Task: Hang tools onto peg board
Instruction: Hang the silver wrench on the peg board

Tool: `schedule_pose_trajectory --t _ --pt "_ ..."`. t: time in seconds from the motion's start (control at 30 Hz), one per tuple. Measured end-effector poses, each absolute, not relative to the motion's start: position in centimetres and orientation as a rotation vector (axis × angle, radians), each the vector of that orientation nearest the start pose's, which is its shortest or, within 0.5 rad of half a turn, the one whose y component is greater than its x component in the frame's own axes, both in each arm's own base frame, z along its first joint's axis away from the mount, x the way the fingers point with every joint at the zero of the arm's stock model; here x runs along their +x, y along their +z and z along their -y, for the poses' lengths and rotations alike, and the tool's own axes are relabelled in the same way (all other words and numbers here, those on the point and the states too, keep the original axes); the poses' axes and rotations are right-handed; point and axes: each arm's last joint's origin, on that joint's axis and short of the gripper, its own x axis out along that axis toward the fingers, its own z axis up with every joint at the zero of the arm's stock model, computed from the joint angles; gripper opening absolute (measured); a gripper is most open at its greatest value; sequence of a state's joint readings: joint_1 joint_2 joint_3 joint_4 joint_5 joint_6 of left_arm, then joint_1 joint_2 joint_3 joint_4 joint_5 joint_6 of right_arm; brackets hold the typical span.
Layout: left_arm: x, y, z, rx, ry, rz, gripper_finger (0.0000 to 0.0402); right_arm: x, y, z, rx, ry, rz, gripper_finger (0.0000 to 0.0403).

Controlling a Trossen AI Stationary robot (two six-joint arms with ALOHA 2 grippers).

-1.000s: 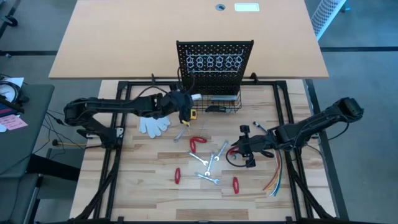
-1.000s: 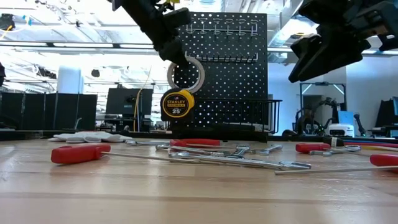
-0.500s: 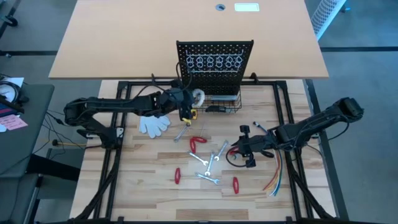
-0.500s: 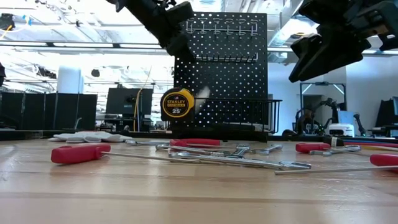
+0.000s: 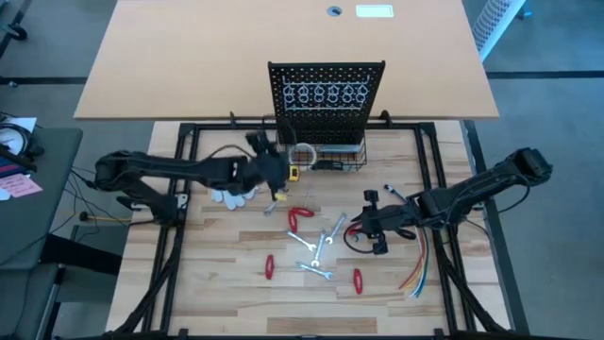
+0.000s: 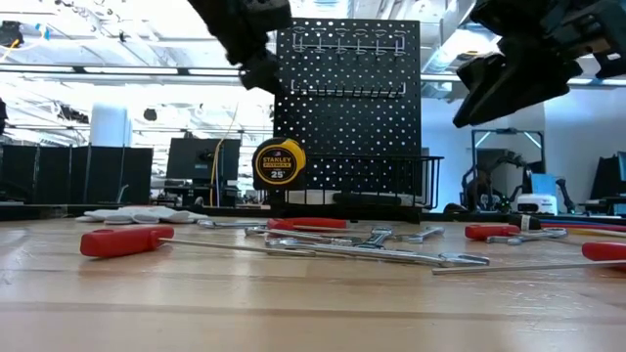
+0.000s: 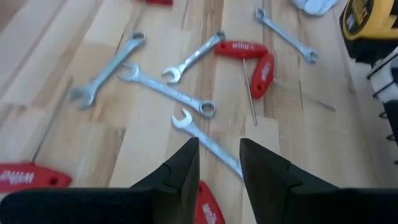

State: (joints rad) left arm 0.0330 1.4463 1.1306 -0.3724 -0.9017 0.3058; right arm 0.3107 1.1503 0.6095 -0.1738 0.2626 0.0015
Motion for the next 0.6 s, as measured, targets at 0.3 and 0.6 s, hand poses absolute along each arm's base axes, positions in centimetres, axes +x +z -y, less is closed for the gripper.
schedule_pose_trajectory --t 0.3,0.6 --pt "27.2 24.6 5.8 0.358 0.707 -0.759 0.0189 22.6 18.4 -6.7 -0.213 0.094 -0.453 0.0123" --pt "22.8 17.6 9.9 0.143 0.676 -0.621 0.0189 26.5 15.4 -6.8 -0.212 0.096 -0.448 0.0153"
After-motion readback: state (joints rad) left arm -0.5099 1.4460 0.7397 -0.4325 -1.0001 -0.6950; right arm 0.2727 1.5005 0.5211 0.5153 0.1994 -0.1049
